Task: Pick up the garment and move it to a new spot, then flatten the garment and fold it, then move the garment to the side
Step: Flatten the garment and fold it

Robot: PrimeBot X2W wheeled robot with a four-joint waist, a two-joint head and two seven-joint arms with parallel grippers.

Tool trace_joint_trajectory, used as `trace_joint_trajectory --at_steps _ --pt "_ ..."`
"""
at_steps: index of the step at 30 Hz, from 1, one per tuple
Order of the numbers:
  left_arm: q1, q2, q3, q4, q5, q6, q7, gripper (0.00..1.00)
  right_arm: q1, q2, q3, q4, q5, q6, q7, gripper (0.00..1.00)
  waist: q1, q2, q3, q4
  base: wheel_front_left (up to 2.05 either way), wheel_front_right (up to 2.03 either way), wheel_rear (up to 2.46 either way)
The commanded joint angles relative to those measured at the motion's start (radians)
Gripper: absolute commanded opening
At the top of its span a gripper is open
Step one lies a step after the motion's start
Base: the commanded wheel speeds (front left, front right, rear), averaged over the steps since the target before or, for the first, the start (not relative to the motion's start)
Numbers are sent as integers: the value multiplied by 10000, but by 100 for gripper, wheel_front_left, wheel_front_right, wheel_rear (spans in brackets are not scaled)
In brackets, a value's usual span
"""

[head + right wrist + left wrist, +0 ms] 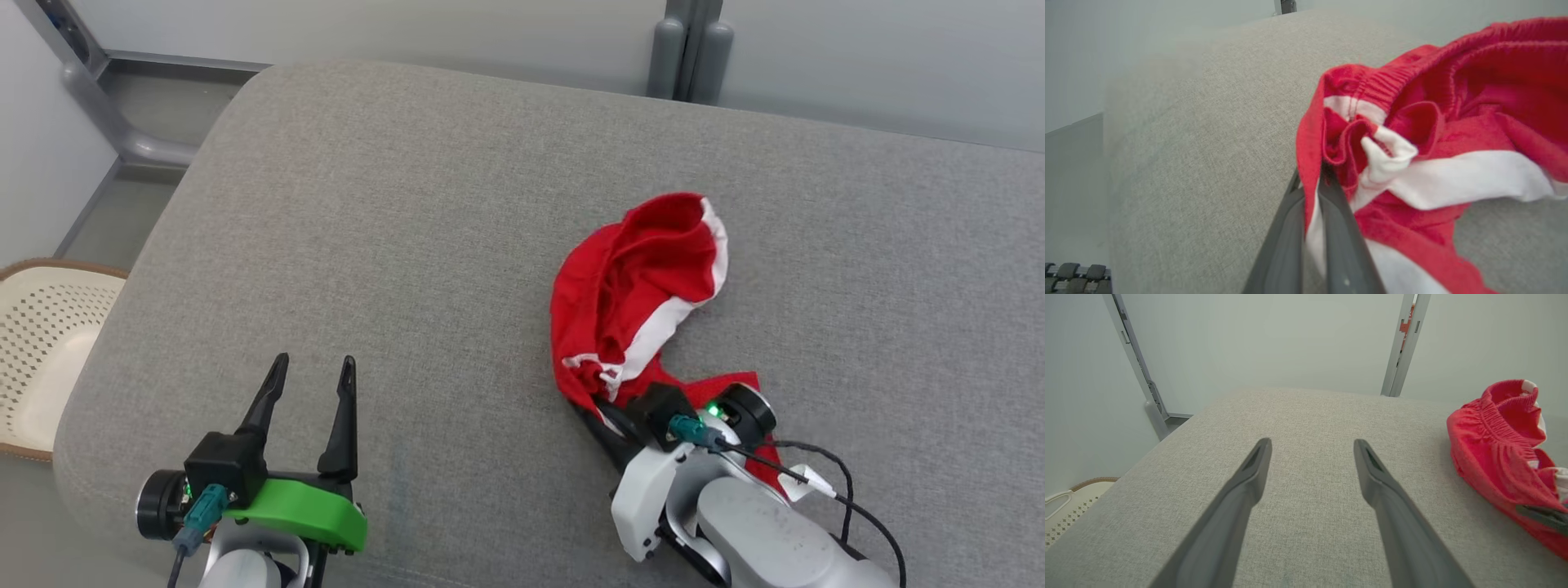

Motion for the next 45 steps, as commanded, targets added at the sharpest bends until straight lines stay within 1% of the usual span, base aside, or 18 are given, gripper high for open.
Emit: trace_joint_trajectory --at_steps 1,3,6,11,16,19,22,25,32,37,40,42,43,45 --pt "82 6 3 31 -6 -23 0 100 54 65 141 137 244 -17 -21 100 0 0 -54 129 0 0 0" --pt "106 2 28 38 -16 -23 0 100 -17 157 304 226 428 -17 -34 100 0 0 -93 149 0 0 0" --pt "178 -5 101 33 9 -23 0 100 -80 172 303 -91 567 -17 -42 100 0 0 -167 90 0 0 0" --pt "282 -15 137 0 60 -24 0 100 289 -234 -191 -1131 643 -17 -44 100 0 0 -331 -86 0 0 0" --pt "336 -29 134 -33 74 -24 0 100 760 -720 -872 -2186 449 -17 -43 100 0 0 -423 -214 0 0 0" --pt "365 -37 127 -55 90 -24 0 100 904 -859 -1146 -2331 341 -17 -43 100 0 0 -457 -244 0 0 0" --pt "347 -42 51 -63 86 -22 0 100 855 -807 -1263 -2266 289 -17 -42 100 0 0 -465 -195 0 0 0" --pt "301 -39 -3 -47 47 -22 0 100 746 -676 -1041 -2257 295 -17 -43 100 0 0 -443 -75 0 0 0" --pt "312 -48 26 -74 -7 -23 0 100 628 -695 -106 -2187 505 -17 -42 100 0 0 -316 205 0 0 0" --pt "247 -60 23 -88 -49 -23 0 100 353 -706 422 -1924 560 -17 -42 100 0 0 -199 307 0 0 0" --pt "170 -65 1 -73 -84 -23 0 100 82 -686 697 -1453 483 -19 -1 100 0 0 -150 348 0 0 0" --pt "138 -67 -12 -53 -103 -23 0 100 -90 -623 789 -1074 477 -17 5 23 0 0 -140 372 0 0 0" --pt "125 -69 -23 -42 -101 -23 0 100 -151 -560 772 -961 518 -17 -1 0 0 0 -139 387 0 0 0" --pt "115 -68 -23 -33 -127 -23 0 100 -273 -448 570 -841 673 -17 -26 0 0 0 -147 409 0 0 0"
